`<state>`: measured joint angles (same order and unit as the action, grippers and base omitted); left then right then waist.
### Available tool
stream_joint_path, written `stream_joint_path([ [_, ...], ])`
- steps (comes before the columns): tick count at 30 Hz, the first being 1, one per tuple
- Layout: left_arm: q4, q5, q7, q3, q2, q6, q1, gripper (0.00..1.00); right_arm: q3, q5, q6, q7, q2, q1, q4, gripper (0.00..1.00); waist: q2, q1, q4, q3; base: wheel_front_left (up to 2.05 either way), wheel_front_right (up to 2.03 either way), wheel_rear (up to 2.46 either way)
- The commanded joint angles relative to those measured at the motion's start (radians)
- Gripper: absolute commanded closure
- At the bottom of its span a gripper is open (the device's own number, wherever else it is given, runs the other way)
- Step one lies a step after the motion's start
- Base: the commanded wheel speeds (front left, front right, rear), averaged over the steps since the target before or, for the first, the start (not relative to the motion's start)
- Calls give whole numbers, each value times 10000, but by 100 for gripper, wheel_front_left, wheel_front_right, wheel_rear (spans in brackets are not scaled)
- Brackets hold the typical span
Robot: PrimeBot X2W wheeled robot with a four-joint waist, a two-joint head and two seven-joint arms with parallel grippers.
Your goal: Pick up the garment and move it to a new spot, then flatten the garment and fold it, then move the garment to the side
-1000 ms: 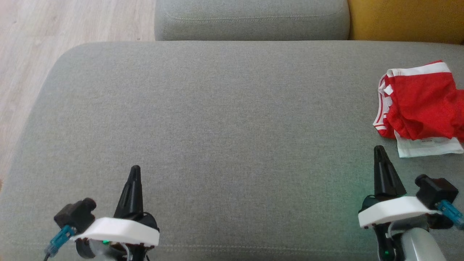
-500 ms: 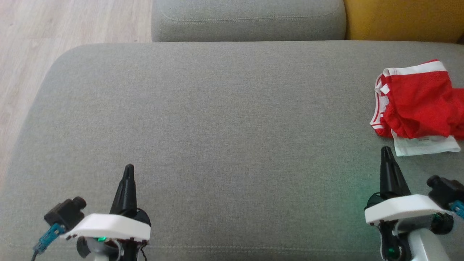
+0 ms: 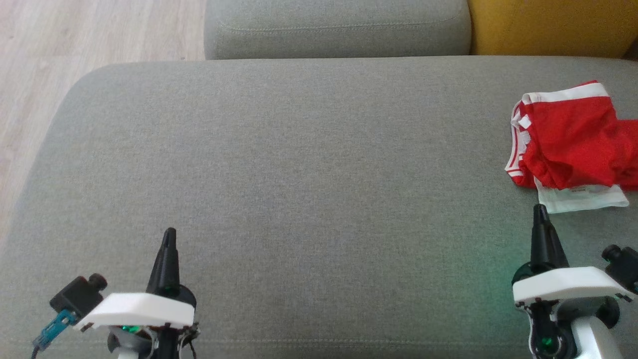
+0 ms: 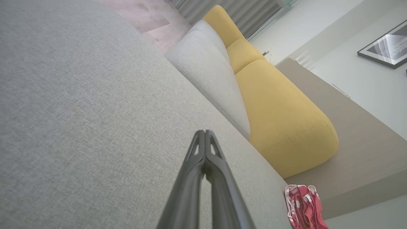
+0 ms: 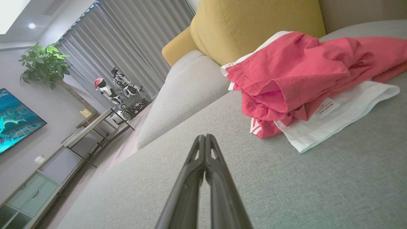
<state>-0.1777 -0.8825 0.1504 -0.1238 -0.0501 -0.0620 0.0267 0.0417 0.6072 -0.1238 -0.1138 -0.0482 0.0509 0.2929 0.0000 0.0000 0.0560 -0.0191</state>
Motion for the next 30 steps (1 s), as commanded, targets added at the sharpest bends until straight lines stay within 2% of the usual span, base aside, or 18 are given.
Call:
stream_joint_path([
  [1,260,-266,-94,238,-161,-108,-561,100,-2,357,-27,79,-28,463,-390,100,0,0,-12,3,0,0,0],
  [30,-77,-2996,-905,866,-220,-323,-838,100,267,3936,-43,892,-25,503,-425,100,0,0,-215,61,0,0,0],
])
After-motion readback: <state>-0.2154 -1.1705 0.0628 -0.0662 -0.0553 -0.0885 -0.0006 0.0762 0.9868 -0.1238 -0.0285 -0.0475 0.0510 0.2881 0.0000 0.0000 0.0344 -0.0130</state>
